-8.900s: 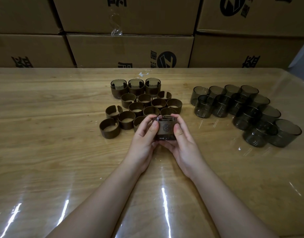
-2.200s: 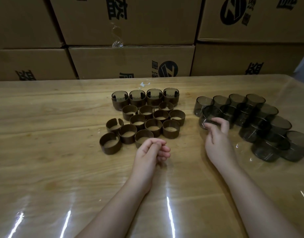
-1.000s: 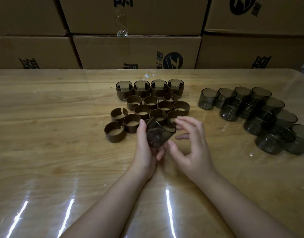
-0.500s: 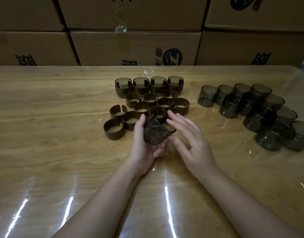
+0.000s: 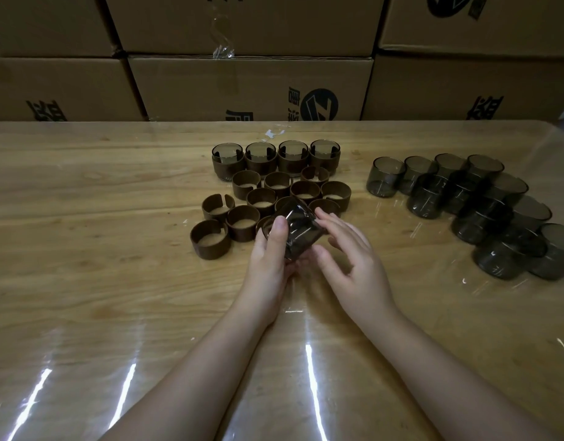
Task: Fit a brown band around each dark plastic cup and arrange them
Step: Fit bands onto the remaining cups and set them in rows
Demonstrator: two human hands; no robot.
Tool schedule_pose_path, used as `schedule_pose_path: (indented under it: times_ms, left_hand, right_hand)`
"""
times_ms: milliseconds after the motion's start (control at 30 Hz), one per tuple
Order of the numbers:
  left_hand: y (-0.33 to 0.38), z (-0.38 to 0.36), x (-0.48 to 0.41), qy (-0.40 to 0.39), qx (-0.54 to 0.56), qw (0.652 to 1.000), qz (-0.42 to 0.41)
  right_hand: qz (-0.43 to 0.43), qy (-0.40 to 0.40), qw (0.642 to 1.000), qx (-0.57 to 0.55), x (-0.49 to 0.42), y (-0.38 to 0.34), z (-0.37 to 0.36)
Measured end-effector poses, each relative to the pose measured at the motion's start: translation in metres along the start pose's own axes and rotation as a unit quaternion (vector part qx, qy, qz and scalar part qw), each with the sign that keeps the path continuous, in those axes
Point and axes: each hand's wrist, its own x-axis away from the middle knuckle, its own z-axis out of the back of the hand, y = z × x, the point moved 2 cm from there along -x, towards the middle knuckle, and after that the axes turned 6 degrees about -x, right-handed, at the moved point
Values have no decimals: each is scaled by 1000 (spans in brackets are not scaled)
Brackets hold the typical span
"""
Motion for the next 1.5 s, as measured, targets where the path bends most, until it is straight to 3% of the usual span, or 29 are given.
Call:
schedule_pose_path:
  times_ms: [200,500,700,867,1100,1267,1500]
  left_hand:
    - [-3,-1,-1,45,-37,997,-43]
    - [-4,-3,1,7,-103,987,-123]
    - [-3,-4,3,-33,-168,981,-93]
    - [-2,-5,2,-26,-130,991,-36]
    - [-6,-2,-1,-3,-68,997,23]
    - [-7,0,2,10,-28,999,44]
    - [-6,-3,1,12,-98,994,-49]
  right_hand:
    - [-60,21,996,-59,1,2,1]
    - [-77,58,983,-154,-4,-4,8]
    - [-81,57,981,-166,-7,-1,17]
    - [-74,22,981,-176,-8,0,12]
    - [-4,-35,993,-116,-3,-6,2]
    - [-1,-90,994,-63,1,-7,-6]
    - [-25,-36,999,-15,3,-7,-9]
